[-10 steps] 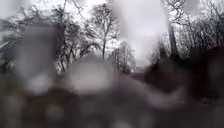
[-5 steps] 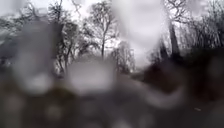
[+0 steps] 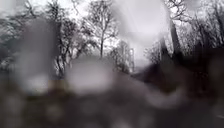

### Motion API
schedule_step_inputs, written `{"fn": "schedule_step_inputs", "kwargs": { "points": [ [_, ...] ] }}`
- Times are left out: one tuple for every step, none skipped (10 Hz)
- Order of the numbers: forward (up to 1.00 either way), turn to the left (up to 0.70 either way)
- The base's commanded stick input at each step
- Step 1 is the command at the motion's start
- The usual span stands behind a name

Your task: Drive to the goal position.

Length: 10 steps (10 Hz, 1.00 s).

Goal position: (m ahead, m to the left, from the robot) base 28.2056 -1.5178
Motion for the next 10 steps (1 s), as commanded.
{"fn": "schedule_step_inputs", "kwargs": {
  "points": [
    [0.85, 0.00],
    [0.85, 0.00],
    [0.85, 0.00],
    [0.85, 0.00],
    [0.85, 0.00],
    [0.85, 0.00],
    [0.85, 0.00],
    [0.85, 0.00],
    [0.85, 0.00],
    [0.85, 0.00]
  ]
}}
